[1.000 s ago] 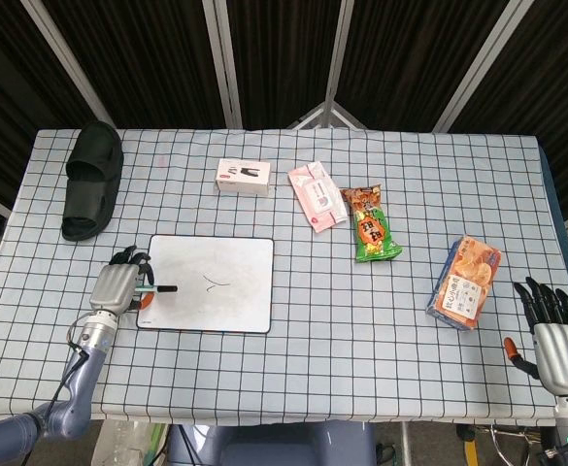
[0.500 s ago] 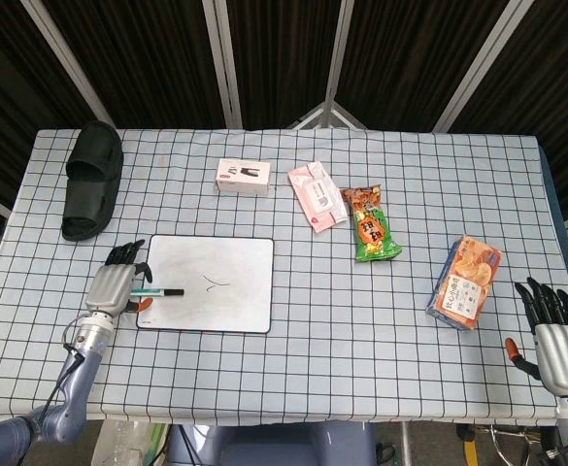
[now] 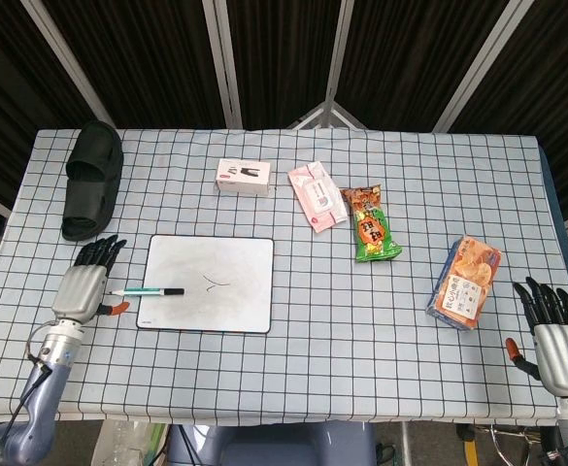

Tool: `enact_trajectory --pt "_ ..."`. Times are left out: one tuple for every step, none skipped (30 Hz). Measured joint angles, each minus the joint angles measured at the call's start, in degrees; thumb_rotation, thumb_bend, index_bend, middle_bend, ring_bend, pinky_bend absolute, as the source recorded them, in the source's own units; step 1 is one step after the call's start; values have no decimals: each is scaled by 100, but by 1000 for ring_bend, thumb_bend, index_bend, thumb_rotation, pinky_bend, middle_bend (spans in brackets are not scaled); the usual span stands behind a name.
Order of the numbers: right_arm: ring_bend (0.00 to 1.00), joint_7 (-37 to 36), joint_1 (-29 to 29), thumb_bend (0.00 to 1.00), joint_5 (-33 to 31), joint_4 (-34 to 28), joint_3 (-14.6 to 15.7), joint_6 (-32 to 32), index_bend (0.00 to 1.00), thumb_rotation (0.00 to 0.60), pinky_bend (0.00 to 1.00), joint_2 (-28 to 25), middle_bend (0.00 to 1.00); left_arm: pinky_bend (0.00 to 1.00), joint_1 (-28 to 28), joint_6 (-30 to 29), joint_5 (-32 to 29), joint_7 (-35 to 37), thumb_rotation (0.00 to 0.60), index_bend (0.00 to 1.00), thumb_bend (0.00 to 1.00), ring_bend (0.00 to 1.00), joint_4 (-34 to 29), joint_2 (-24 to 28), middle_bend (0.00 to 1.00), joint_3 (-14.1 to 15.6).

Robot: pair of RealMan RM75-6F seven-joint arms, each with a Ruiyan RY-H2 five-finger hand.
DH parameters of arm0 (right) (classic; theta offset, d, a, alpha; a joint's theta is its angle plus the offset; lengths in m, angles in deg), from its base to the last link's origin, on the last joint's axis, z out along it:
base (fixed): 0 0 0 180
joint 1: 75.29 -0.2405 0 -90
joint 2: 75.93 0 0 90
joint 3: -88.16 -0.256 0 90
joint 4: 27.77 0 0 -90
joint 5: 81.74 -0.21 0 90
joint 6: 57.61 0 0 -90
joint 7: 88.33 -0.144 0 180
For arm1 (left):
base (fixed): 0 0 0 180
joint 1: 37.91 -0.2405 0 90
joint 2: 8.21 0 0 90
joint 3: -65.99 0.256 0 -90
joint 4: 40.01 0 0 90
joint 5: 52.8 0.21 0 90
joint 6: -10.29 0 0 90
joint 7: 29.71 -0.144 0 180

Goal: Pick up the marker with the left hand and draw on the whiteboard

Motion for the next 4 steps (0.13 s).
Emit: enact_trajectory --pt "0 -1 0 364 12 9 2 6 0 600 0 3 0 0 -107 -179 158 -24 600 0 72 0 -146 145 0 97" --pt "0 -5 1 364 25 21 6 13 0 600 0 7 0 0 -192 -320 279 -41 600 0 71 0 -250 252 0 174" --pt "0 -8 2 364 30 26 10 15 0 600 0 8 0 0 -282 -465 404 -53 600 0 71 0 -348 352 0 252" --pt "0 -12 4 364 31 29 13 14 0 600 0 9 0 0 -409 -666 568 -62 600 0 70 0 -465 478 0 360"
